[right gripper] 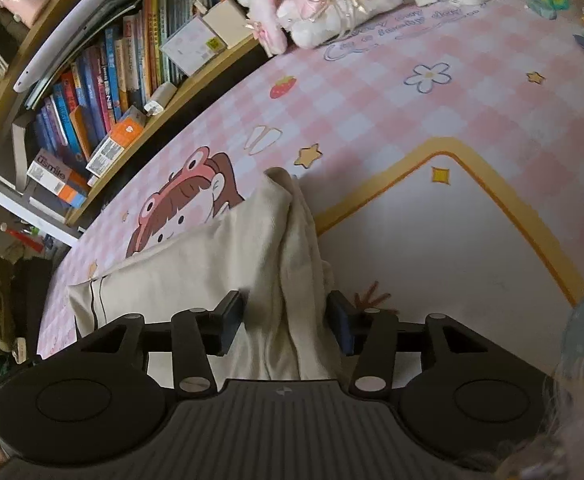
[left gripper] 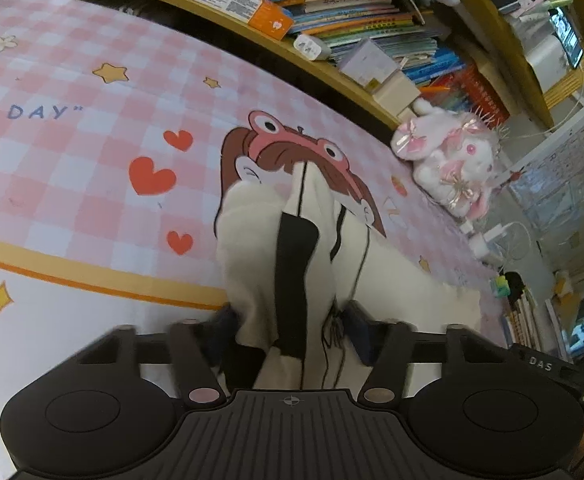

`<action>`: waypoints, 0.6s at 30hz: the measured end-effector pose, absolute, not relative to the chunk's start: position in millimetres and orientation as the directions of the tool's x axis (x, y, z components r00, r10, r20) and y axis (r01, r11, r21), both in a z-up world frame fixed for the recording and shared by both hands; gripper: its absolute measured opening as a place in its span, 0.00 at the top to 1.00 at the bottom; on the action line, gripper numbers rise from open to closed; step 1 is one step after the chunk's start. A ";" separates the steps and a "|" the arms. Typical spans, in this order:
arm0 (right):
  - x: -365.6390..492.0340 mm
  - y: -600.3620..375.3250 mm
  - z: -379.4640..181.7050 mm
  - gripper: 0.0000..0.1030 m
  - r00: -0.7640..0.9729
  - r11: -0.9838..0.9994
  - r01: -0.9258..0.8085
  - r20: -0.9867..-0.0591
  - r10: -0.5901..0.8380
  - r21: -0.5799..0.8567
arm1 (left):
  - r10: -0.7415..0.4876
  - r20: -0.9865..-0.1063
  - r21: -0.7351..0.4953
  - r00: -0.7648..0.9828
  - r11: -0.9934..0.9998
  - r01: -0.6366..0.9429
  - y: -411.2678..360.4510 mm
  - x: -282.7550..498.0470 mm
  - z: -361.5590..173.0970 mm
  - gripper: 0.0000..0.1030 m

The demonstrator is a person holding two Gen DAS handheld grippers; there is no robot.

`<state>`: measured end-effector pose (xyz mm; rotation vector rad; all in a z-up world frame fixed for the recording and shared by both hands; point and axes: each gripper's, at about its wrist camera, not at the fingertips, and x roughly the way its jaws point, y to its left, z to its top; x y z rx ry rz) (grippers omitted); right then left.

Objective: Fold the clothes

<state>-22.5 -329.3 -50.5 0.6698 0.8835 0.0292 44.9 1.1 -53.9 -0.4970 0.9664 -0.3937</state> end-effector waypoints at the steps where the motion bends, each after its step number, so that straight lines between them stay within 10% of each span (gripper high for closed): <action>1: -20.8 -326.9 -49.5 0.64 0.645 0.806 0.234 -0.707 0.290 0.544 | -0.524 -0.678 -0.559 0.516 0.823 0.101 -0.5 42.8 -51.9 0.76; 11: -38.9 -310.6 -19.6 0.77 0.697 0.896 0.037 -0.654 0.294 0.442 | -0.511 -0.664 -0.528 0.546 0.837 0.141 1.6 24.4 -33.6 0.83; 18: -35.0 -332.7 -42.3 0.56 0.646 0.837 0.172 -0.701 0.302 0.520 | -0.504 -0.684 -0.539 0.528 0.836 0.100 5.9 31.9 -46.8 0.57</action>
